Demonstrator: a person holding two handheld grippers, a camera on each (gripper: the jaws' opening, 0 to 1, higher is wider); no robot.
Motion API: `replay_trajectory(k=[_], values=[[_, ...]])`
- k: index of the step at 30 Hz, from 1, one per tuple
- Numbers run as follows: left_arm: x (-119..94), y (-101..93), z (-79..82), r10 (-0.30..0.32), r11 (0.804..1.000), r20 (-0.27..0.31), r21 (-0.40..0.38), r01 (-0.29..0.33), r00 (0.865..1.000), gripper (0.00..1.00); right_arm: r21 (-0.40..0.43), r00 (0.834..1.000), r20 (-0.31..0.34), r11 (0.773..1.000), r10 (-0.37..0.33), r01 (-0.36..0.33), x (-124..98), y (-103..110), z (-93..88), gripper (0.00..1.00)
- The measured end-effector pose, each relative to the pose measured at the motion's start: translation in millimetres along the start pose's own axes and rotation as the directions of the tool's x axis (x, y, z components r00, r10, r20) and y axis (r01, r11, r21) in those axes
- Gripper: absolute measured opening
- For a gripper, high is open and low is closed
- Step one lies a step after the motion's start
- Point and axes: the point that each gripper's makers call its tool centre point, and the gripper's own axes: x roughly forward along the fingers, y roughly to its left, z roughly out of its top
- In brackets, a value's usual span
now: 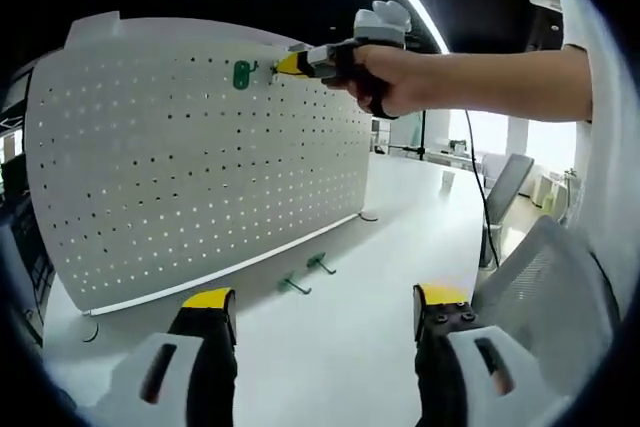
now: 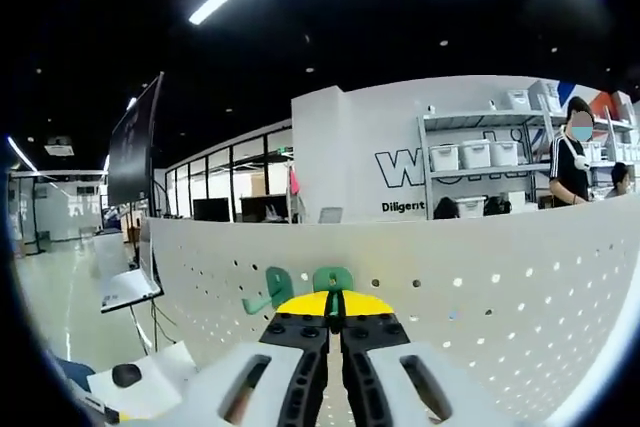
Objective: Insert the hook assembly into the mounting plate slot until the hook locks in place.
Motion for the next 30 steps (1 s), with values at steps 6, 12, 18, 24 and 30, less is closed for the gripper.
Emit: replay_trajectory(k=[6, 12, 18, 24, 30], values=[[0, 1.4, -1.7, 0.001, 1.0, -0.01, -0.002, -0.001, 1.0, 0.73, 0.004, 1.0, -0.006, 1.0, -0.011, 0.011, 5, -2, -3.0, 0.0], [-1, 5.1, -2.7, 0.009, 1.0, -0.011, -0.009, -0.009, 1.0, 0.73, -0.003, 0.999, -0.019, 0.999, -0.032, 0.032, 6, -2, -7.0, 0.0], [0, 5.2, -3.8, 0.006, 1.0, -0.016, -0.01, -0.006, 1.0, 0.73, 0.016, 0.996, -0.004, 0.996, -0.089, 0.089, 8, -3, -7.1, 0.0], [1, 3.3, -3.1, -0.002, 1.0, -0.023, -0.007, 0.002, 1.0, 0.72, 0.055, 0.984, 0.013, 0.983, -0.176, 0.175, 10, -5, -7.3, 0.0], [1, 3.4, -0.6, 0.002, 1.0, -0.012, -0.016, -0.002, 1.0, 0.72, 0.045, 0.971, 0.054, 0.972, -0.232, 0.23, 10, -5, -8.8, 0.01]])
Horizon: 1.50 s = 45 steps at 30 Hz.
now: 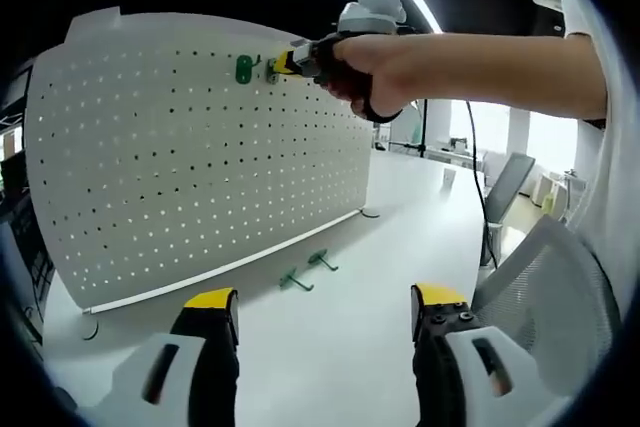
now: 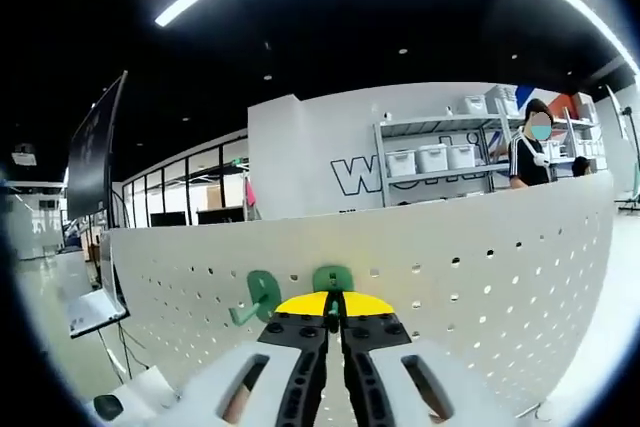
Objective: Insert the hook assembly into the mounting plate slot until the hook locks in place.
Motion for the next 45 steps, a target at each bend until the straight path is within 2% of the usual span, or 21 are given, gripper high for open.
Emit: replay_trajectory(k=[9, 18, 20, 24, 26, 34, 38, 39, 41, 45], values=[[2, -5.9, -1.8, -0.01, 1.0, -0.002, 0.005, 0.01, 1.0, 0.72, 0.012, 1.0, 0.014, 1.0, -0.023, 0.023, 0, -1, 1.0, 0.01], [2, -3.4, -4.3, -0.005, 1.0, -0.008, 0.003, 0.005, 1.0, 0.71, 0.023, 1.0, 0.02, 1.0, -0.003, 0.003, -4, -1, 0.6, 0.02], [2, -3.7, -4.9, -0.005, 1.0, -0.011, 0.007, 0.005, 1.0, 0.71, 0.002, 1.0, 0.023, 1.0, 0.007, -0.007, -4, 0, 0.3, 0.04], [3, -4.8, -7.1, -0.009, 1.0, -0.022, 0.019, 0.009, 1.0, 0.7, -0.094, 0.999, 0.023, 0.995, 0.04, -0.038, -7, 6, 1.4, 0.13], [3, -4.6, -6.7, -0.007, 1.0, -0.022, 0.019, 0.007, 1.0, 0.71, -0.106, 0.999, -0.003, 0.993, 0.054, -0.054, -8, 7, -3.9, 0.15], [4, -5.0, -6.7, -0.01, 1.0, -0.026, 0.024, 0.01, 1.0, 0.71, -0.138, 0.995, -0.035, 0.986, 0.093, -0.097, -13, 8, -14.9, 0.39], [3, -4.6, -6.5, -0.006, 1.0, -0.025, 0.024, 0.007, 1.0, 0.72, -0.172, 0.989, -0.043, 0.974, 0.144, -0.149, -18, 14, -19.4, 0.51], [3, -4.8, -6.2, -0.006, 1.0, -0.025, 0.025, 0.007, 1.0, 0.72, -0.192, 0.986, -0.034, 0.967, 0.162, -0.165, -20, 17, -18.7, 0.52], [3, -5.0, -6.7, -0.006, 1.0, -0.027, 0.025, 0.007, 1.0, 0.72, -0.172, 0.985, -0.027, 0.97, 0.172, -0.174, -22, 18, -18.6, 0.57], [3, -5.1, -5.6, -0.004, 1.0, -0.027, 0.024, 0.005, 1.0, 0.72, -0.172, 0.983, -0.022, 0.968, 0.181, -0.182, -21, 18, -16.5, 0.56]])
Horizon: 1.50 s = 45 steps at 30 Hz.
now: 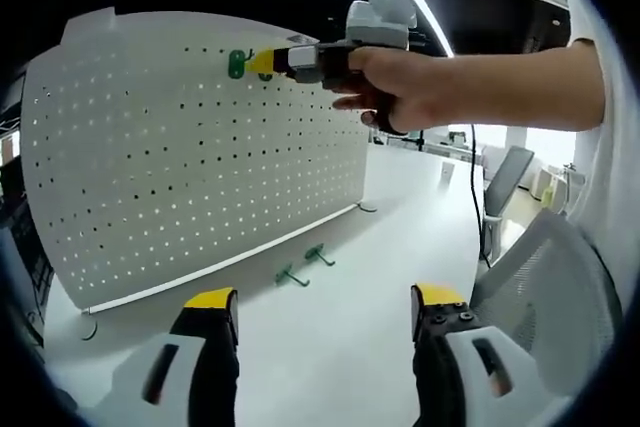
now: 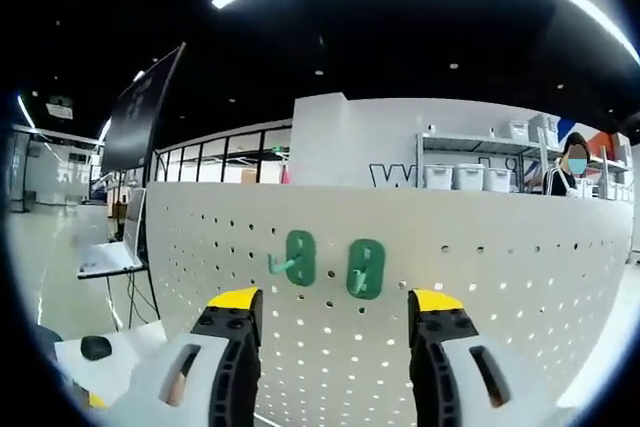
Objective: Insert the hook assembly into the mounting plate slot until the hook locks in place.
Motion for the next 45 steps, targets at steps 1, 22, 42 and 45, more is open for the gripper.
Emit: replay_trajectory(k=[1, 22, 42, 45], values=[[0, -0.3, 0.7, 0.0, 1.0, 0.001, 0.004, 0.0, 1.0, 0.72, -0.003, 1.0, -0.002, 1.0, 0.001, -0.001, 0, 0, 0.2, 0.56], [-1, 2.7, 5.6, -0.002, 1.0, 0.019, -0.001, 0.002, 1.0, 0.73, 0.021, 0.973, 0.081, 0.975, 0.218, -0.22, -18, 12, 13.2, 0.54], [-3, 8.1, 6.7, 0.007, 1.0, 0.032, -0.012, -0.006, 0.999, 0.74, 0.0, 0.964, -0.01, 0.964, 0.265, -0.265, -68, 5, -25.7, 0.58], [-3, 8.7, 7.5, 0.008, 1.0, 0.036, -0.015, -0.008, 0.999, 0.74, 0.004, 0.963, -0.018, 0.963, 0.269, -0.269, -75, 4, -30.3, 0.58]])
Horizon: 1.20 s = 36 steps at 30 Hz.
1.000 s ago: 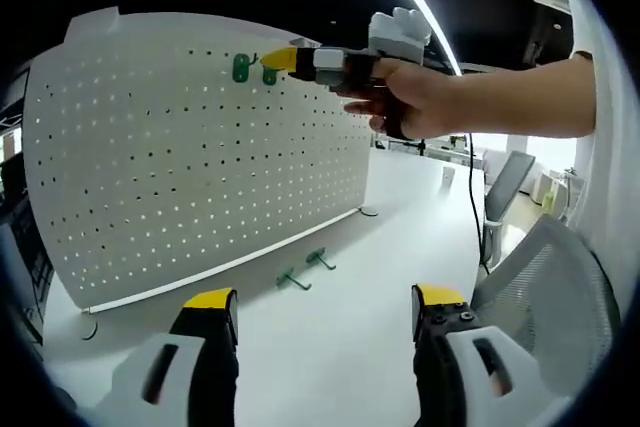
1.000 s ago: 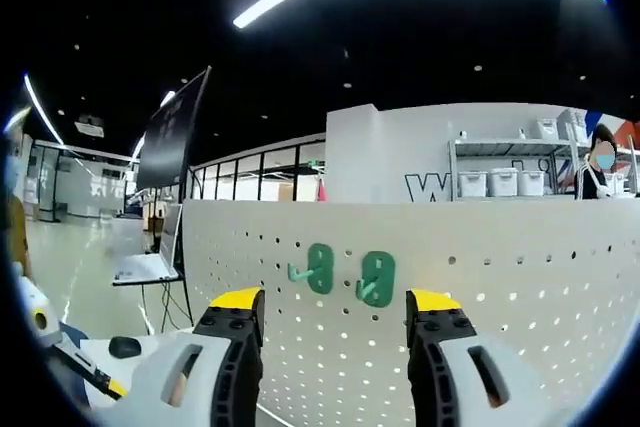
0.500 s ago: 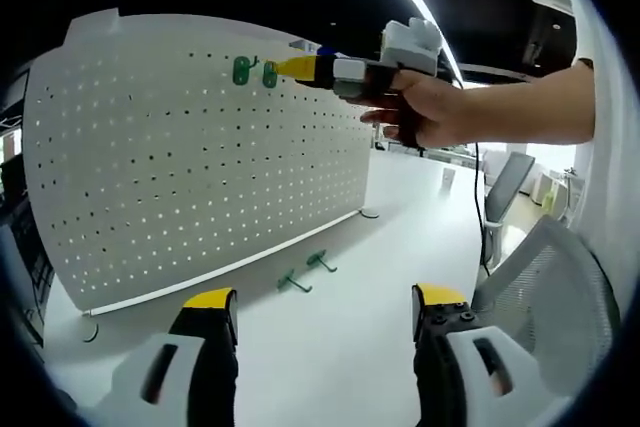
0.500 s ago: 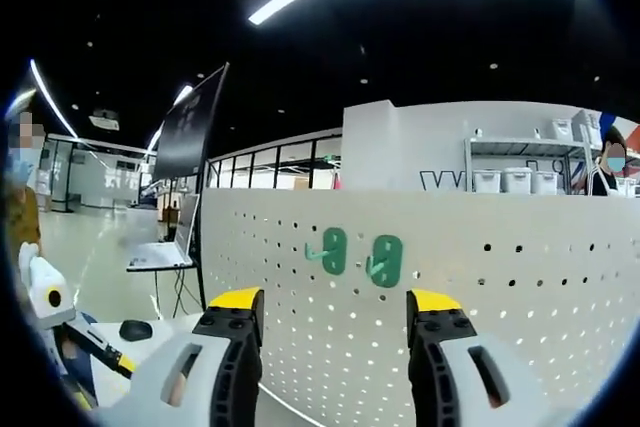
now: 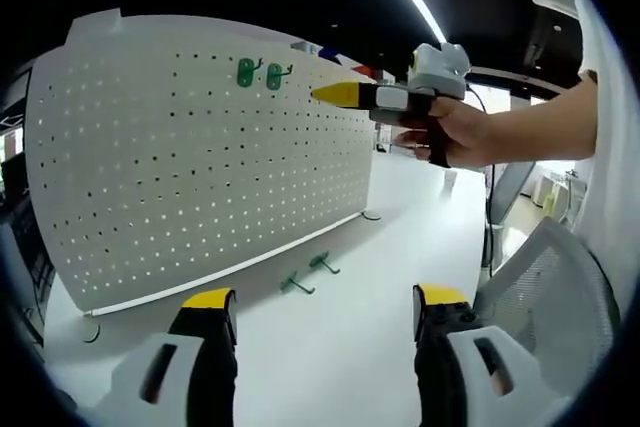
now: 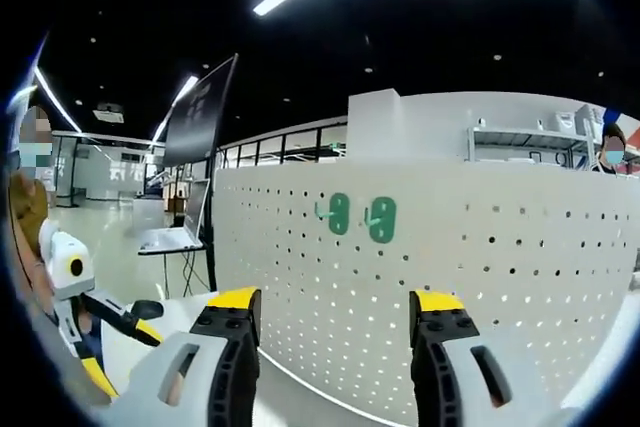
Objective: Insert the hook assembly into the mounting plate slot until the hook locks in place.
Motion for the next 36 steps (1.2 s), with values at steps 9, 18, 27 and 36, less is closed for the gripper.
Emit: replay_trajectory(k=[9, 18, 27, 36], values=[[-2, 0.4, -2.0, 0.002, 1.0, -0.004, -0.002, -0.002, 1.0, 0.74, 0.004, 0.999, -0.031, 1.0, 0.014, -0.014, -16, 3, -15.4, 0.58], [-5, 0.8, -0.5, 0.003, 1.0, 0.006, -0.008, -0.003, 1.0, 0.75, 0.013, 0.997, -0.072, 1.0, 0.019, -0.018, -36, 4, -33.3, 0.58], [-8, 0.5, -2.7, 0.004, 1.0, 0.001, -0.01, -0.004, 1.0, 0.75, 0.021, 0.994, -0.108, 1.0, 0.008, -0.006, -57, 2, -49.4, 0.58], [-12, 5.9, -2.8, 0.021, 0.999, 0.006, -0.024, -0.021, 1.0, 0.75, 0.045, 0.991, -0.137, 0.999, 0.005, 0.001, -78, 3, -64.6, 0.6]])
